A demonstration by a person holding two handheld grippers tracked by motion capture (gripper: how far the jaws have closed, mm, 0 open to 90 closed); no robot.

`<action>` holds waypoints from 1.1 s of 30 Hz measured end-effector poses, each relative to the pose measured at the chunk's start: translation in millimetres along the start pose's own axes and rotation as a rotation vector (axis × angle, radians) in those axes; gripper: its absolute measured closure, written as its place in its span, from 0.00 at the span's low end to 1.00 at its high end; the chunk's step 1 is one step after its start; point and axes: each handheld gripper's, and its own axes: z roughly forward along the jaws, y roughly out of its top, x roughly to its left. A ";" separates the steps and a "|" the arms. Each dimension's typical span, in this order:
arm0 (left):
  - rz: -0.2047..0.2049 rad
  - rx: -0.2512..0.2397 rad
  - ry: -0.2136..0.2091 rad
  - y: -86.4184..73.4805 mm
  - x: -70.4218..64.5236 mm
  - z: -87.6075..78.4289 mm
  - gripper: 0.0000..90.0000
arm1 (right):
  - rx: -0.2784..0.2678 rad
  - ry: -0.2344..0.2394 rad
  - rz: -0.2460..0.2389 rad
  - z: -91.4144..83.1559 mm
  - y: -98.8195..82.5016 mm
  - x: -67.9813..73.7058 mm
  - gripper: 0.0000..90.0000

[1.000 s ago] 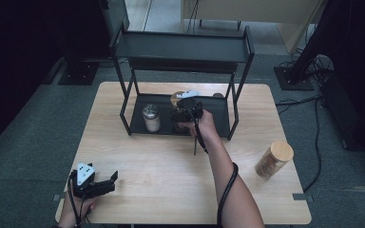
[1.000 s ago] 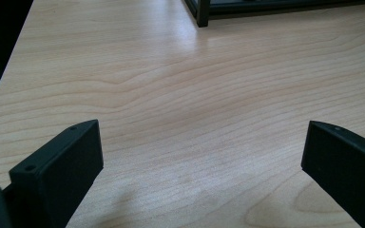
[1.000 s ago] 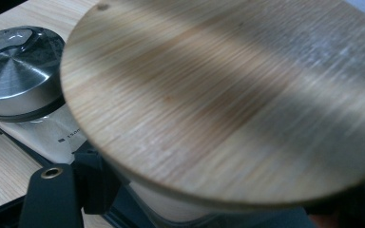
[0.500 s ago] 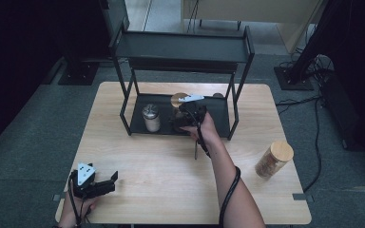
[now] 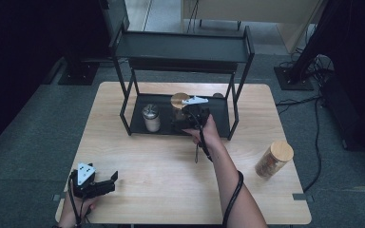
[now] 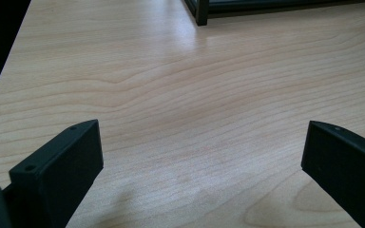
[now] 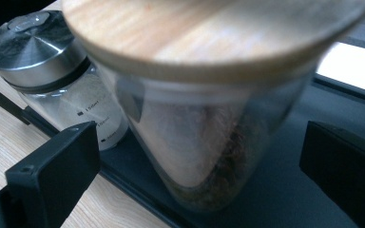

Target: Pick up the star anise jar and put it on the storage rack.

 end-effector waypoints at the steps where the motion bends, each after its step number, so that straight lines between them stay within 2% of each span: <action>1: 0.004 0.001 0.000 0.0 -0.1 0.0 0.00 | 0.001 -0.002 -0.002 -0.6 -0.8 0.2 0.00; 8: 0.007 0.003 0.002 0.1 -0.4 0.0 0.00 | 0.000 -0.024 0.000 -6.6 -5.6 -1.8 0.00; 33: 0.014 0.010 0.003 0.4 -1.5 1.0 0.00 | 0.023 -0.030 -0.003 -15.6 -46.3 -12.1 0.00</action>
